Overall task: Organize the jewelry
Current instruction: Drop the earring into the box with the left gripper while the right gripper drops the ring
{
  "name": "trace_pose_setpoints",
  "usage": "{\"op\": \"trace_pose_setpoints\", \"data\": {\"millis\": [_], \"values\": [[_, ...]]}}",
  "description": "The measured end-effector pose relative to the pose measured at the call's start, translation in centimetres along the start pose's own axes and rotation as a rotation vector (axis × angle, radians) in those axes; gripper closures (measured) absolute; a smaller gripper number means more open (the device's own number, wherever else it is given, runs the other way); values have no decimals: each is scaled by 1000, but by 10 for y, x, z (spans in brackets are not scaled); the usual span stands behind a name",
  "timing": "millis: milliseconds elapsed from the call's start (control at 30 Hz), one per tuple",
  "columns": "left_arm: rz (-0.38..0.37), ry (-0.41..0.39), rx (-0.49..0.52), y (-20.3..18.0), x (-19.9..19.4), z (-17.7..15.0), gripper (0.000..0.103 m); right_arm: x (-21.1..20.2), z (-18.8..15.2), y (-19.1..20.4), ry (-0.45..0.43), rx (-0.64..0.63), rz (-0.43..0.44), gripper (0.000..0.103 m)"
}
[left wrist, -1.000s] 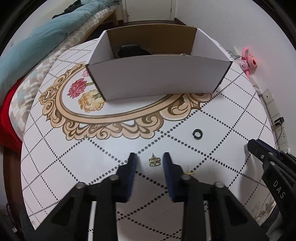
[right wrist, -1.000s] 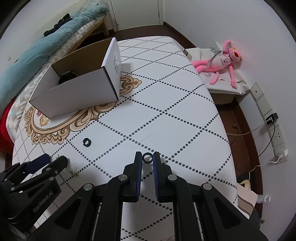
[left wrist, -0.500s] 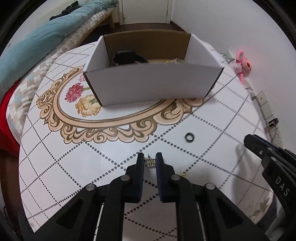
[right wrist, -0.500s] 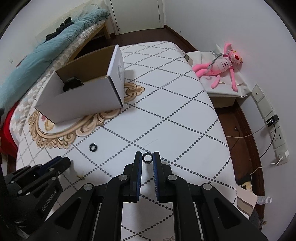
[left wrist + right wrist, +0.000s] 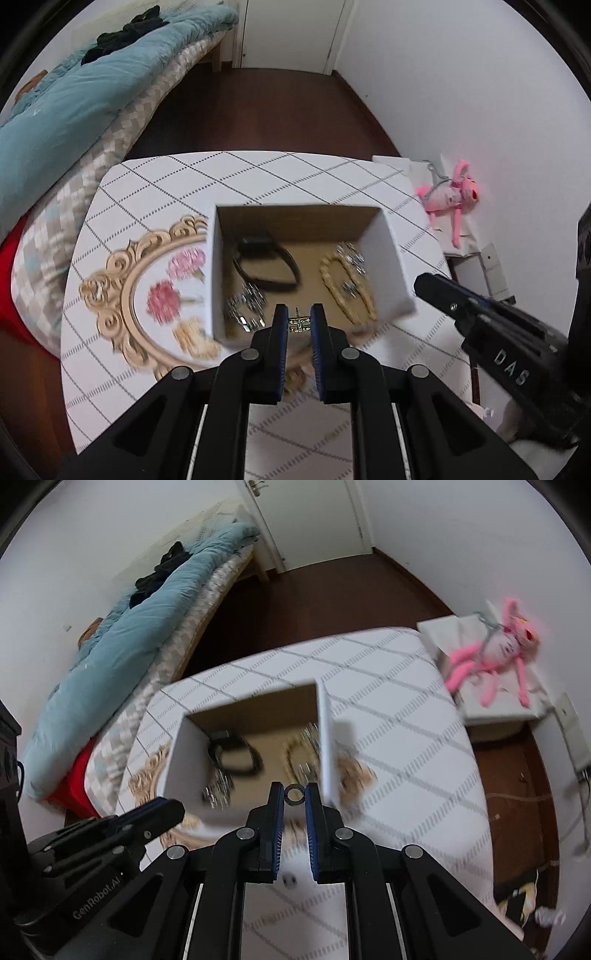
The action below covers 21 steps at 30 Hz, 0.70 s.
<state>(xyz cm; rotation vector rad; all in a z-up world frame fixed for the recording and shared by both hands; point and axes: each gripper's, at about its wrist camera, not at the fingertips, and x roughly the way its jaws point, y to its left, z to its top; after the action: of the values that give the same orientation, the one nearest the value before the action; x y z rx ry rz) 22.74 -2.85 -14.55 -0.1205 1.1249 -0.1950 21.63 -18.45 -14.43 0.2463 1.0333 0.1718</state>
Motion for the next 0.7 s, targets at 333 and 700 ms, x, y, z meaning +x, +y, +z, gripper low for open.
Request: {"op": "trace_pose_setpoints", "data": {"millis": [333, 700], "values": [[159, 58, -22, 21, 23, 38, 27, 72, 66, 16, 194, -71, -18, 89], [262, -6, -45, 41, 10, 42, 1, 68, 78, 8, 171, -88, -101, 37]]}}
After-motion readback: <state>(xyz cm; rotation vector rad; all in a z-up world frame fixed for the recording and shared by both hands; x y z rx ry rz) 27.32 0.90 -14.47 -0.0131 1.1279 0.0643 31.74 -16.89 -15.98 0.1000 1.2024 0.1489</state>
